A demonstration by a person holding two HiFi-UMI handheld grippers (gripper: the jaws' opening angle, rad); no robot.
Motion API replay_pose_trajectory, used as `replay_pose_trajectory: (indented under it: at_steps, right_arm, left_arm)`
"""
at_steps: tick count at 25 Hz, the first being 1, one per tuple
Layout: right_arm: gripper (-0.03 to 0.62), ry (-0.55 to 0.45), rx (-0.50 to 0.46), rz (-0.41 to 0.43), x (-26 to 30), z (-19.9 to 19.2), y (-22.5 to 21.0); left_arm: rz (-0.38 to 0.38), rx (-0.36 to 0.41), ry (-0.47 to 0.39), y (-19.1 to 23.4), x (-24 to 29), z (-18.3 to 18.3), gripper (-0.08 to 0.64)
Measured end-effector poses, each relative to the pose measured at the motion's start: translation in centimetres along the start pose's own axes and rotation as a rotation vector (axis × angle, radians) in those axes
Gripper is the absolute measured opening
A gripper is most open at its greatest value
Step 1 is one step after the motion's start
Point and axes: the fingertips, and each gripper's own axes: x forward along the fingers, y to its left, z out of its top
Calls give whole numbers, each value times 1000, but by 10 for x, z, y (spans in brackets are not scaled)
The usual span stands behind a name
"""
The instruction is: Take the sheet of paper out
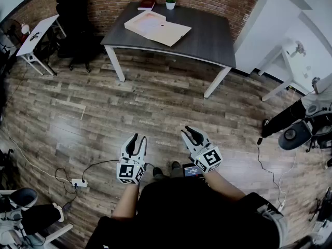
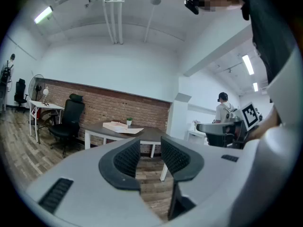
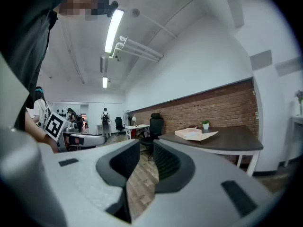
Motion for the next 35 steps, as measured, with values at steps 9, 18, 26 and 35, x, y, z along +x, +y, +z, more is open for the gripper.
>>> replay_pose_trajectory:
  at_steps: [9,18,26,35]
  right_arm:
    - [92,-125,-61,42,4,50,-15]
    - [92,-89,0,-13,-14,25,-49]
    - [92,-80,-45,24,-29,41,-72]
    - [92,-66,-5,-1,-43,24,-112]
  left_arm:
    - [-16,-12,-43,-22,9,23,115]
    - [-15,-8,-36,-38,29,27,115]
    - [36,3,-23,-36,36,35,115]
    - [88,8,-20,-47,54,36,114]
